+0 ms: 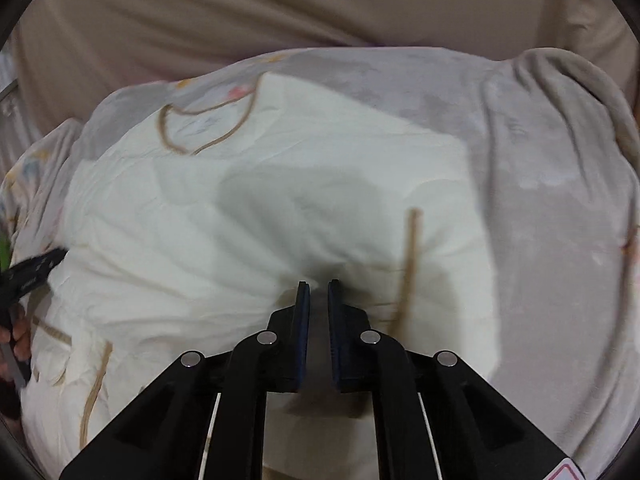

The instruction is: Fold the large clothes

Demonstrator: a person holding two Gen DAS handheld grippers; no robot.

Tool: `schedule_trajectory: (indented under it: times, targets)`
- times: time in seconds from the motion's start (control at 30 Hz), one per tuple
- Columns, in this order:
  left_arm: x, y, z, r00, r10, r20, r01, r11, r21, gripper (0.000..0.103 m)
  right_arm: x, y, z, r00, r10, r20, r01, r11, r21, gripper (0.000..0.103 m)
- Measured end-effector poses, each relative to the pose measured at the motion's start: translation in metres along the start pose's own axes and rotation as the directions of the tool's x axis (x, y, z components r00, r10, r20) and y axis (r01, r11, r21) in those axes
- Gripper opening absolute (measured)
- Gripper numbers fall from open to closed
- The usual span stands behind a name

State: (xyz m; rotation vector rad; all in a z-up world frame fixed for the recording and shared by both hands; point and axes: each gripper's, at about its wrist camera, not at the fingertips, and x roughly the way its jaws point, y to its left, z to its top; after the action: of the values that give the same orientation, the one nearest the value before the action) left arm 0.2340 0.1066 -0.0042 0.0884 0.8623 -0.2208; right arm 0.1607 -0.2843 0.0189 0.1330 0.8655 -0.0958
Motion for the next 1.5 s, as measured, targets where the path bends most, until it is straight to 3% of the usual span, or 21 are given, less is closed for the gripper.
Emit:
schedule_trajectory:
  times: [0.1,0.17,0.23,0.33,0.47,0.5,0.57,0.67,0.7,0.73,0.77,0.87,0.97,1.07,1.1,1.2,1.27,1.33,1.4,1.47,1.5]
  targets:
    - [-0.024,-0.004,0.013,0.998,-0.065,0.025,0.065,0.998,-0.014,0.028,-0.011,0.027,0.03,0.996,0.072,0.043,-0.07,0.996,-0.047,0.017]
    - [-0.042,-0.004,0.035,0.993,-0.089,0.077,0.09,0.996,-0.017,0.034,-0.003,0.059,0.058,0.986,0.16,0.044,-0.157,0.985,-0.077,0.019]
    - [-0.047,-0.005,0.064,0.989,-0.077,0.122,0.08,0.997,-0.02,0.052,0.015,0.097,0.086,0.973,0.229,0.043,-0.223,0.968,-0.114,0.026]
    - [-0.023,-0.002,0.102,0.993,-0.019,0.119,0.023,0.999,-0.038,0.052,0.058,0.145,0.121,0.949,0.316,-0.004,-0.315,0.943,-0.111,0.035]
    - [0.034,0.013,0.123,0.998,0.039,0.043,-0.036,0.996,-0.084,0.047,0.115,0.189,0.15,0.938,0.343,-0.049,-0.346,0.936,-0.07,0.038]
    - [0.047,0.018,0.121,0.999,0.042,0.013,-0.04,0.995,-0.096,0.042,0.129,0.198,0.155,0.941,0.333,-0.061,-0.337,0.938,-0.081,0.042]
    - [0.069,0.028,0.114,0.999,0.018,-0.038,-0.022,0.992,-0.126,0.044,0.15,0.209,0.161,0.945,0.316,-0.081,-0.323,0.943,-0.084,0.049]
    - [0.078,0.031,0.102,0.999,0.04,-0.03,-0.043,0.994,-0.1,0.045,0.181,0.219,0.164,0.939,0.318,-0.131,-0.327,0.943,-0.053,0.051]
    - [0.078,0.03,0.099,0.999,0.049,-0.02,-0.051,0.994,-0.092,0.045,0.185,0.222,0.163,0.935,0.325,-0.14,-0.336,0.94,-0.06,0.048]
    - [0.078,0.028,0.097,0.998,0.057,-0.012,-0.058,0.995,-0.086,0.045,0.186,0.228,0.161,0.93,0.335,-0.15,-0.351,0.931,-0.099,0.018]
    - [0.078,0.028,0.096,0.998,0.066,-0.004,-0.066,0.994,-0.082,0.045,0.184,0.231,0.16,0.934,0.324,-0.151,-0.345,0.928,-0.139,0.001]
    - [0.082,0.023,0.092,0.995,0.093,0.019,-0.092,0.994,-0.06,0.046,0.173,0.225,0.163,0.953,0.299,-0.041,-0.302,0.94,-0.157,0.002]
    - [0.084,0.017,0.093,0.993,0.118,0.026,-0.116,0.992,-0.044,0.046,0.203,0.22,0.16,0.961,0.255,-0.11,-0.268,0.956,-0.118,0.0]
    - [0.084,0.019,0.093,0.993,0.12,0.02,-0.118,0.991,-0.054,0.049,0.182,0.226,0.166,0.976,0.204,-0.07,-0.212,0.967,-0.141,0.0]
    - [0.084,0.02,0.093,0.993,0.118,0.018,-0.116,0.991,-0.061,0.05,0.165,0.226,0.166,0.979,0.201,-0.019,-0.202,0.971,-0.131,0.006]
    - [0.085,0.021,0.092,0.993,0.113,0.015,-0.112,0.991,-0.077,0.052,0.129,0.244,0.16,0.963,0.258,0.074,-0.24,0.951,-0.195,0.015]
    - [0.085,0.02,0.092,0.993,0.119,0.017,-0.117,0.991,-0.072,0.052,0.13,0.271,0.153,0.939,0.344,-0.001,-0.332,0.907,-0.259,0.015]
    - [0.085,0.02,0.091,0.993,0.121,0.017,-0.119,0.99,-0.074,0.054,0.149,0.303,0.139,0.924,0.362,-0.119,-0.381,0.864,-0.33,0.011]
    - [0.085,0.023,0.09,0.993,0.12,0.014,-0.119,0.989,-0.089,0.059,0.178,0.315,0.128,0.944,0.27,-0.192,-0.324,0.873,-0.366,0.006]
    - [0.087,0.03,0.09,0.994,0.107,0.0,-0.106,0.987,-0.12,0.064,0.189,0.297,0.131,0.931,0.295,-0.214,-0.352,0.879,-0.321,0.0]
    - [0.087,0.033,0.09,0.995,0.097,-0.004,-0.096,0.986,-0.133,0.067,0.188,0.283,0.137,0.939,0.285,-0.195,-0.334,0.893,-0.302,0.0]
